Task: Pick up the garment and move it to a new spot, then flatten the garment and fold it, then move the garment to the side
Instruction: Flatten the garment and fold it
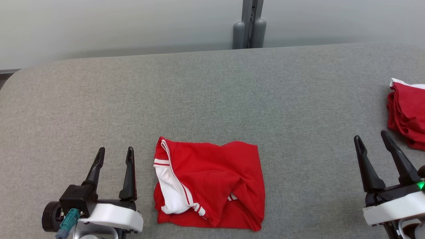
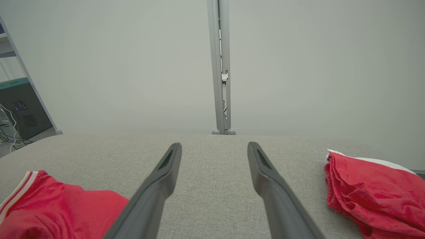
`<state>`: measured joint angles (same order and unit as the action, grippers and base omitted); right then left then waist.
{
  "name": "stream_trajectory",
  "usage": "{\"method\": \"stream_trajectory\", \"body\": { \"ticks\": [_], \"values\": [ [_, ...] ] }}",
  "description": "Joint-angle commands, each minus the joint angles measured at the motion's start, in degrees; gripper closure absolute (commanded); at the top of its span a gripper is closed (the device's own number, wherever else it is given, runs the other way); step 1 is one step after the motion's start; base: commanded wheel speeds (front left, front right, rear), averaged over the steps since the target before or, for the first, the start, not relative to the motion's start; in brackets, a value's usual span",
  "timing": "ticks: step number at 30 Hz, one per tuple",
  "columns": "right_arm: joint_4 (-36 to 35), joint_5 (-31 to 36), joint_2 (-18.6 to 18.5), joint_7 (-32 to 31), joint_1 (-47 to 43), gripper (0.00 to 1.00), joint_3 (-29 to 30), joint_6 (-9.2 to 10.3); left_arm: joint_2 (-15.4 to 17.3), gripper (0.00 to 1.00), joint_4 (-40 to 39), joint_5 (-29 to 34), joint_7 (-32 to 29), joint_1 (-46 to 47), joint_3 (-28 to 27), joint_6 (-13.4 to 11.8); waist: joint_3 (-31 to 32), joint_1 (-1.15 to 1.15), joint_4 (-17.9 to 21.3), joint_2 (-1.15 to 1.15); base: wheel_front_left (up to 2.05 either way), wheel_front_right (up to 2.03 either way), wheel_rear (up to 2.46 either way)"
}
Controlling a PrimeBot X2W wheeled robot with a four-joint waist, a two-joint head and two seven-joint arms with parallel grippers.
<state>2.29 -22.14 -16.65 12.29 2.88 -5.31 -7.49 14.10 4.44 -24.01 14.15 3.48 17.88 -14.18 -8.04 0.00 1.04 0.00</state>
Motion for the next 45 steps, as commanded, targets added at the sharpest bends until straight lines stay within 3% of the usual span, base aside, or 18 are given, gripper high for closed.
{"method": "stream_trajectory", "body": {
  "ticks": [1, 13, 14, 15, 16, 22, 31, 33, 36, 45],
  "values": [
    [-0.5, 0.3, 0.0, -0.3, -0.6, 0.00, 0.5, -0.01, 0.4, 0.00, -0.3, -0.1, 0.0, -0.5, -0.1, -0.3, 0.1, 0.00, 0.0, 0.00, 0.00, 0.00, 0.00],
    [-1.6, 1.0, 1.4, -1.5, -1.1, 0.00, 1.7, -0.01, 0.7, 0.00, -1.2, -0.1, -0.9, -0.5, 0.7, -0.7, -0.1, 0.00, -0.7, 0.00, 0.00, 0.00, 0.00],
    [-1.5, 0.8, 1.4, -1.6, -0.9, 0.04, 1.6, -0.01, 0.7, 0.00, -1.3, -0.1, -0.9, -0.2, 0.9, -0.6, -0.2, 0.00, -0.8, 0.00, 0.00, 0.00, 0.00],
    [-1.1, 0.8, 1.2, -1.6, -0.6, 0.72, 1.4, -0.01, 0.7, 0.00, -1.3, 0.0, -0.9, 0.1, 1.0, -0.5, -0.4, 0.00, -1.0, 0.00, 0.00, 0.00, 0.00],
    [-0.5, 0.7, 0.9, -2.1, -0.3, 1.00, 1.0, -0.01, 0.6, 0.00, -1.4, 0.0, -1.0, 0.4, 1.1, -0.4, -0.6, 0.00, -1.1, 0.00, 0.00, 0.00, 0.00],
    [3.9, -0.2, -1.1, -1.4, 4.5, 1.00, -5.7, -0.01, 0.2, 0.00, -1.2, 0.2, -0.9, 2.2, 1.7, -0.1, -2.3, 0.00, -2.9, 0.00, 0.00, 0.00, 0.00],
    [12.5, -3.2, -2.2, 1.1, 15.4, 1.00, -24.3, -0.01, -1.5, 0.00, 0.1, 0.1, 0.0, 4.7, 2.6, 1.0, -5.0, 0.00, -6.7, 0.00, 0.00, 0.00, 0.00],
    [13.3, -3.7, -2.3, 1.4, 16.5, 1.00, -26.2, -0.01, -1.6, 0.00, 0.3, 0.2, 0.1, 4.9, 2.6, 1.0, -5.3, 0.00, -7.0, 0.00, 0.00, 0.00, 0.00],
    [15.9, -5.5, -2.9, 2.1, 20.5, 1.00, -34.2, -0.01, -2.3, 0.00, 1.0, 0.3, 0.5, 5.7, 2.6, 1.4, -6.2, 0.00, -7.9, 0.00, 0.00, 0.00, 0.00],
    [19.5, -10.7, -4.0, 2.9, 24.9, 1.00, -45.9, -0.01, -3.3, 0.00, 2.3, 0.8, 1.0, 6.6, 2.3, 2.1, -6.9, 0.00, -8.8, 0.00, 0.00, 0.00, 0.00]
  ]
}}
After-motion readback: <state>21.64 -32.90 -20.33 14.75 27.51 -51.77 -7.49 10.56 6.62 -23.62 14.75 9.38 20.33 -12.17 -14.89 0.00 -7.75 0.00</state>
